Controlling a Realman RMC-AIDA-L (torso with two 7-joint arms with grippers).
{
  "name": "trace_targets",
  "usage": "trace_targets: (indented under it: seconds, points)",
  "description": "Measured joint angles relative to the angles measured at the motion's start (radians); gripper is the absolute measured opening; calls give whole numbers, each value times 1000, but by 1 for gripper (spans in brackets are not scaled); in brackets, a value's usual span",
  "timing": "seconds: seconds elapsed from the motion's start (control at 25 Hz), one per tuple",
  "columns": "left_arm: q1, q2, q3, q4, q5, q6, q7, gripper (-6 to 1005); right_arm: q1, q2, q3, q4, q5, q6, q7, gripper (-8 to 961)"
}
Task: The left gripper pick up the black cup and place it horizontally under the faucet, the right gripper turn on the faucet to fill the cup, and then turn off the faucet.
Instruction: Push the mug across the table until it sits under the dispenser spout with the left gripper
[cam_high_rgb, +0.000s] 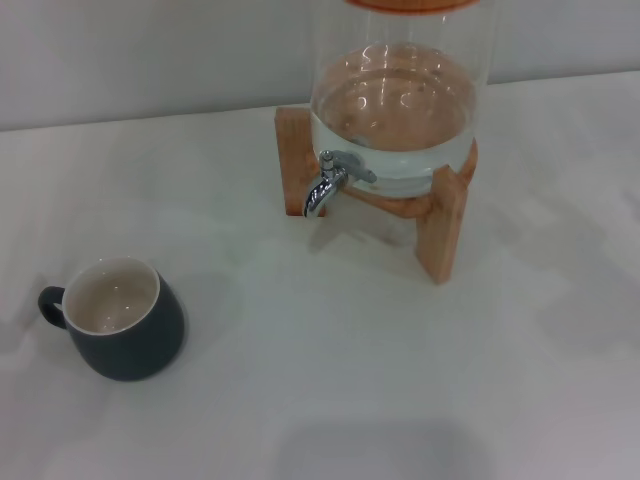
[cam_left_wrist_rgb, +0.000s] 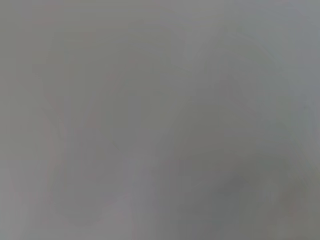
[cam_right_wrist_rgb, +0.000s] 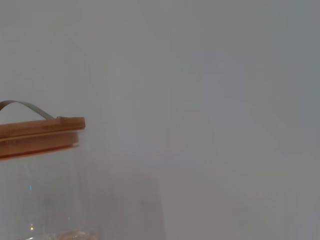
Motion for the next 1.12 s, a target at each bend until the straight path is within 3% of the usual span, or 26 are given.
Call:
trace_targets:
  seconds: [0.48,1.12]
  points:
    - [-46,0,-2,-156,-29,-17,166,848,13,-3,0,0,-1,0,5,605]
    - [-34,0,-5,-265,-98,-114,267,839,13,-7,9,2,0,0,8,605]
